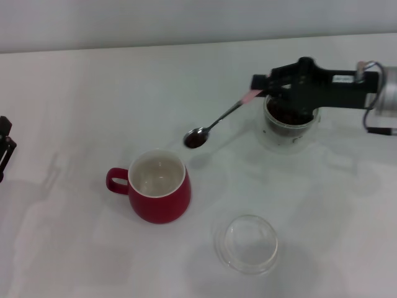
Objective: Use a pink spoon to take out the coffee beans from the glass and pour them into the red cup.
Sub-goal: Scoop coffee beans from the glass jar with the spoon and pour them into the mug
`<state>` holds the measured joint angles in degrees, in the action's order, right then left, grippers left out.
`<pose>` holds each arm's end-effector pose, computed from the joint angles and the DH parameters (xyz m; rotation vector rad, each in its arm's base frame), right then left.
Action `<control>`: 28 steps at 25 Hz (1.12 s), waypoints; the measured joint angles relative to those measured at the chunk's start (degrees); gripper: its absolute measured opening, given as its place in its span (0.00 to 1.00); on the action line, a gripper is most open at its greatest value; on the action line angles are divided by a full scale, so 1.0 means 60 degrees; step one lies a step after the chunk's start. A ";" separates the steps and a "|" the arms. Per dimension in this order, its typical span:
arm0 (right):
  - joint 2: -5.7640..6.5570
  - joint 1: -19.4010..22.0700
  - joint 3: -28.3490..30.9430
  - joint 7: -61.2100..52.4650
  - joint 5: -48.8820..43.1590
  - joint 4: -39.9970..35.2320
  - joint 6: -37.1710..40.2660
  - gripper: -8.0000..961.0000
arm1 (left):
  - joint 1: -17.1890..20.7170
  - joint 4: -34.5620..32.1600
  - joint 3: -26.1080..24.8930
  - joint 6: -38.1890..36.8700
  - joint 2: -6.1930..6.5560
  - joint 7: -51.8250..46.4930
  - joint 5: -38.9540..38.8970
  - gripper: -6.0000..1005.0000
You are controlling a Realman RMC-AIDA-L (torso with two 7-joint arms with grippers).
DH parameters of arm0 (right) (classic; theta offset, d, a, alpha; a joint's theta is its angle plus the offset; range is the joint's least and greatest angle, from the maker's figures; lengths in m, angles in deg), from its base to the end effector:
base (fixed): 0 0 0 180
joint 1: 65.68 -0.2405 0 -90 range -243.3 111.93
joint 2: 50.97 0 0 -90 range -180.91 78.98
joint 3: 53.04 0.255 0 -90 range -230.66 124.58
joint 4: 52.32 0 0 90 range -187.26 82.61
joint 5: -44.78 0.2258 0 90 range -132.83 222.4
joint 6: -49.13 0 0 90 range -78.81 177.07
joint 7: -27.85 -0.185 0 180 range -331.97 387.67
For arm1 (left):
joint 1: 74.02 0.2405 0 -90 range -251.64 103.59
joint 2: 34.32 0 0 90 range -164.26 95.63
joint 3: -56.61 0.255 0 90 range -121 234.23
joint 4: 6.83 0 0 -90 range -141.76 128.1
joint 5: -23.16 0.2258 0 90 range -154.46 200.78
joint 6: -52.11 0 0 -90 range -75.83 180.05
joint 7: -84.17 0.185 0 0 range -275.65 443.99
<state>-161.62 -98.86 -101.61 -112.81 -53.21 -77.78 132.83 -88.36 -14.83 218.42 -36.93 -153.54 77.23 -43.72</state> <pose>0.2583 0.3870 -0.0082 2.0605 -2.1259 -1.0015 -0.3292 0.2844 -0.0294 -1.6517 -0.3679 -0.8288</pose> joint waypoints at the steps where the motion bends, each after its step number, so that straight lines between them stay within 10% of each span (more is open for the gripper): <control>1: -0.0091 -0.0039 -0.0128 0.0009 -0.0001 -0.0036 -0.0059 0.27 | -0.0006 0.0000 0.0000 0.0001 -0.0003 -0.0003 -0.0004 0.80; 12: -0.0717 -0.0008 -0.1166 0.0404 0.0023 -0.0559 -0.1070 0.28 | -0.0004 0.0001 0.0000 0.0014 -0.0007 -0.0016 -0.0004 0.80; 28: -0.0861 0.0361 -0.2152 0.3862 0.2019 -0.0365 -0.1066 0.29 | -0.0027 0.0000 0.0000 0.0033 -0.0007 0.0000 -0.0015 0.80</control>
<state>-166.78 -96.70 -114.52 -89.64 -41.10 -79.97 126.43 -88.53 -14.83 218.42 -36.73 -153.58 77.23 -43.81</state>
